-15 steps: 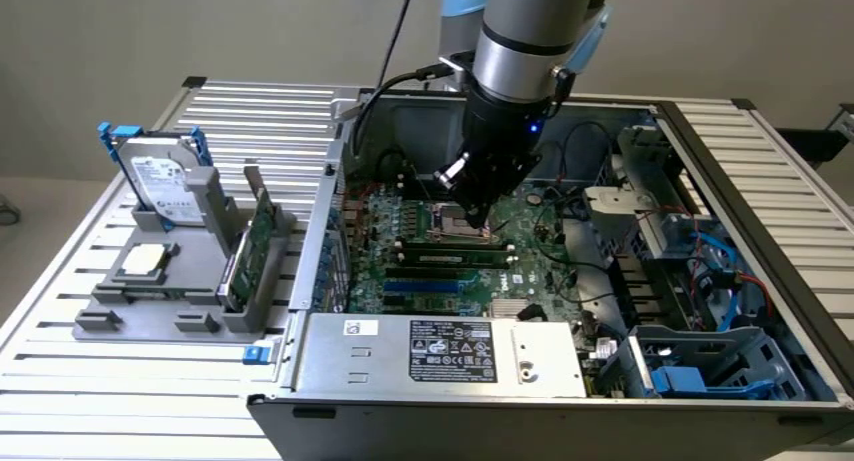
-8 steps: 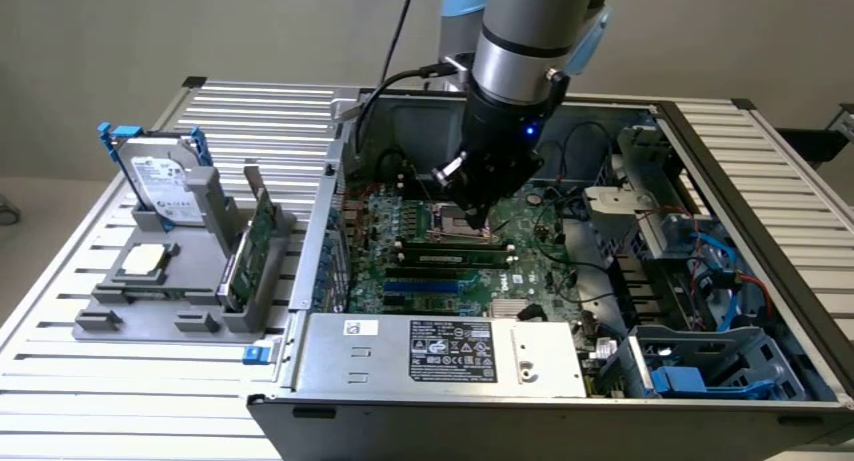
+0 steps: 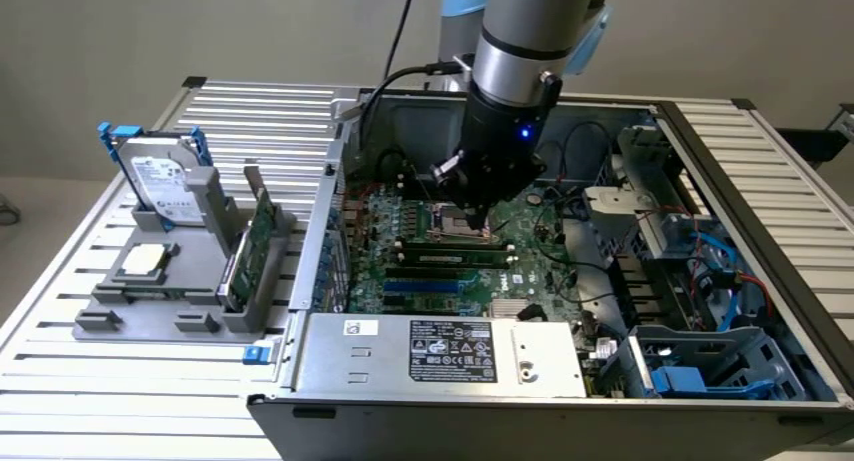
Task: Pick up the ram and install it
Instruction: 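Press down the ram until it locks into place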
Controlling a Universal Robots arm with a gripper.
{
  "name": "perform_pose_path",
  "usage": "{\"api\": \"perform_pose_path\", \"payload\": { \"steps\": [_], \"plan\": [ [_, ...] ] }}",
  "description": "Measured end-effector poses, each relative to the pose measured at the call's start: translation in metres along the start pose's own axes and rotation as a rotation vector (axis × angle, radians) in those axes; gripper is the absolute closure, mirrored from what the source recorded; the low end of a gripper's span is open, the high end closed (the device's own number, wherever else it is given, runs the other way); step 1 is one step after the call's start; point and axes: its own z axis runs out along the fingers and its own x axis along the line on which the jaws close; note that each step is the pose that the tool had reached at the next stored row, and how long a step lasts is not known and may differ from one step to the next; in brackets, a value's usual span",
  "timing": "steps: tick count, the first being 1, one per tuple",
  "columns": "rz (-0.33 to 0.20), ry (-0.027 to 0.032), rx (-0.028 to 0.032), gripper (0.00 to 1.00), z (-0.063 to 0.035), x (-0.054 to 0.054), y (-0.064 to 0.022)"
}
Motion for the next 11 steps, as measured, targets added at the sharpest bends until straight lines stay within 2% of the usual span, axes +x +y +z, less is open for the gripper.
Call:
{"api": "perform_pose_path", "payload": {
  "steps": [7, 9, 11],
  "plan": [
    [0.103, -0.0034, -0.0046, 0.89, 0.0005, -0.0001, -0.0001],
    [0.127, -0.0078, -0.0045, 0.89, 0.0006, 0.0, 0.0],
    [0.147, -0.0147, -0.0032, 0.89, 0.0008, 0.0, 0.0]
  ]
}}
